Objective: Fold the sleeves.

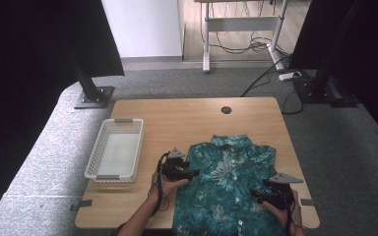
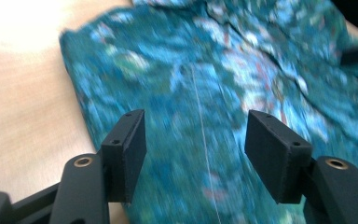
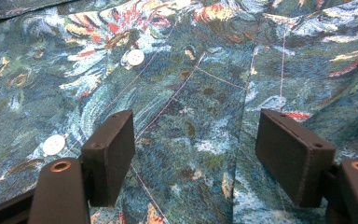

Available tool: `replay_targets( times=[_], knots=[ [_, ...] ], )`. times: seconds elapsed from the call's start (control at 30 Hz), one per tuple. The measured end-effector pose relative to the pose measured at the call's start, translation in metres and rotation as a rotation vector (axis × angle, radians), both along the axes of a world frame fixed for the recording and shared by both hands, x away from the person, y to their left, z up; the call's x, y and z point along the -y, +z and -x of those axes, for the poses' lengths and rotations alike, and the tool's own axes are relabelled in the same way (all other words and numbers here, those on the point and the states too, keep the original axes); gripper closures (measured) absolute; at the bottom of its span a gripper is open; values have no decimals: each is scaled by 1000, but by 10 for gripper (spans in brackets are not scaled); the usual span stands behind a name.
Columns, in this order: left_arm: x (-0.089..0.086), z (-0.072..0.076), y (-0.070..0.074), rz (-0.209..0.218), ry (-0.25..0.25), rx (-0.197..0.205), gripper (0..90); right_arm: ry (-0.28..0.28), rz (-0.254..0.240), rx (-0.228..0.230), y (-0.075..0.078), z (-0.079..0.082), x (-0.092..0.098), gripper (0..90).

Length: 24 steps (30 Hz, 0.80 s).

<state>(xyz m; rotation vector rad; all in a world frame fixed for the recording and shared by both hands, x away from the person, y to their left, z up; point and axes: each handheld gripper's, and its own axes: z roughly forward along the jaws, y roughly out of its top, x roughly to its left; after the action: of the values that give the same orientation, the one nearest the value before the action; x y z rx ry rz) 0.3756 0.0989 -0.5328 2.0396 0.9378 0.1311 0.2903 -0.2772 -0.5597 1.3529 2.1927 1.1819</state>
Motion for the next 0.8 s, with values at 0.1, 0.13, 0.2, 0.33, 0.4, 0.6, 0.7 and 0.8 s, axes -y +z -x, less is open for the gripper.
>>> replay_targets(
  times=[0.1,0.13,0.2,0.33,0.4,0.6,0.7,0.8],
  knots=[
    [-3,13,-3,-8,-17,5,367,-1,0,0,0,0,0,279],
    [-4,21,-6,-27,-33,17,365,-1,0,0,0,0,0,280],
    [-5,28,-8,-54,-46,31,359,-1,0,0,0,0,0,280],
    [-6,37,-11,-95,-61,50,358,-2,2,1,0,0,0,280],
    [-6,39,-12,-116,-51,64,363,-3,2,1,0,0,0,279],
    [-6,41,-14,-151,-17,102,452,-3,2,1,0,0,-1,280],
    [-6,41,-15,-156,-9,104,574,-3,2,1,0,0,0,279],
    [-7,40,-14,-134,-15,95,680,-3,0,0,0,0,0,279]
  ],
)
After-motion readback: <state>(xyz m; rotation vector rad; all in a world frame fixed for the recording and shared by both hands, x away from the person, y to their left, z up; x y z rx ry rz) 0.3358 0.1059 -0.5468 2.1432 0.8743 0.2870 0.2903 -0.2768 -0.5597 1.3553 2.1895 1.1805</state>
